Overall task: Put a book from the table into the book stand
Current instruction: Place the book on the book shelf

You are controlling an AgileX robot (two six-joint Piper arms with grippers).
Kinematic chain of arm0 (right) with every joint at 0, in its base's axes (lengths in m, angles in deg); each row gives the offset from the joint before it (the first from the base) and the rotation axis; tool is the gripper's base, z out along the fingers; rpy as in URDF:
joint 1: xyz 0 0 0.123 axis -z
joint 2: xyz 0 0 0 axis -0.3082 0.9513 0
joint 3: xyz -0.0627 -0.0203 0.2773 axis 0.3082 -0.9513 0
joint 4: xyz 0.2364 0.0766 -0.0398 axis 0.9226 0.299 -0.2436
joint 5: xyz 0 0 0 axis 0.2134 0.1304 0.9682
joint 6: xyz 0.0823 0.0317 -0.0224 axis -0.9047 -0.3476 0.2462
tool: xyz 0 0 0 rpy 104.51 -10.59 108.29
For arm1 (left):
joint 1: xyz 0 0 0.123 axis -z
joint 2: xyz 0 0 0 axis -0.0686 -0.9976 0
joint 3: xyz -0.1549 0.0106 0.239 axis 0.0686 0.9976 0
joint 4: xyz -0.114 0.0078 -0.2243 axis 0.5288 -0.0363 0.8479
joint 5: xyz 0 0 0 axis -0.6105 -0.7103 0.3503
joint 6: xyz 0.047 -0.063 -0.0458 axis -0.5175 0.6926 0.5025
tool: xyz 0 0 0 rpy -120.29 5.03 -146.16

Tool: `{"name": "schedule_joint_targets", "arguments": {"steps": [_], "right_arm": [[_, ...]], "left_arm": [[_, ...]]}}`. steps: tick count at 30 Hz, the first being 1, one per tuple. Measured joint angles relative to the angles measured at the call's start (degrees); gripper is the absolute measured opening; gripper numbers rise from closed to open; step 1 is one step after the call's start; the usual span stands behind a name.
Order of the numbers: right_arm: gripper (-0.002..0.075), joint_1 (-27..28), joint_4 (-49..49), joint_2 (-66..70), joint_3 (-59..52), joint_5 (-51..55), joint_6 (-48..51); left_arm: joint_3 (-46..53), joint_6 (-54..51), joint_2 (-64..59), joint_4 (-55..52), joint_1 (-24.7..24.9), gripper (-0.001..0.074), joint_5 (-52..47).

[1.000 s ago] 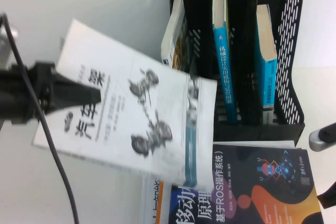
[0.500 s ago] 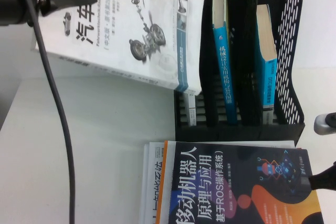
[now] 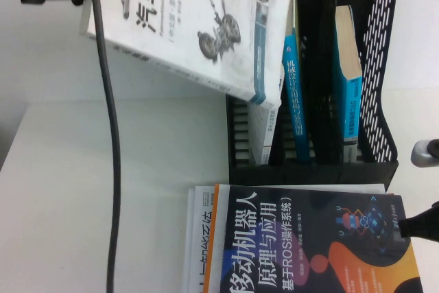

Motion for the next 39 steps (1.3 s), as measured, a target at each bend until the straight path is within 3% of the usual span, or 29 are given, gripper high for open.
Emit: {"name": "schedule_joint_targets", "arguments": {"steps": [12,20,32,39], "right_arm": [[-0.0002,0.0,1.37,0.0,-0.03,-3.12,0.0],[-0.0002,-1.3,13.0,0.0,-0.03,-7.95,5.77],[-0.0002,-1.76,16.59,0.0,-0.03,-7.75,8.95],[-0.0002,-1.76,16.59,0.0,-0.03,-7.66,9.04]], "left_arm": [[-11.86,5.77,0.46,-1.66,0.58,0.0117,-3.66],[-11.86,9.77,-3.21,-11.29,0.58,0.0117,-12.89],[-11.86,13.46,-12.6,-10.42,0.58,0.0117,-10.78],[-11.86,13.72,-15.52,-11.17,5.82,0.0117,-5.06]]}}
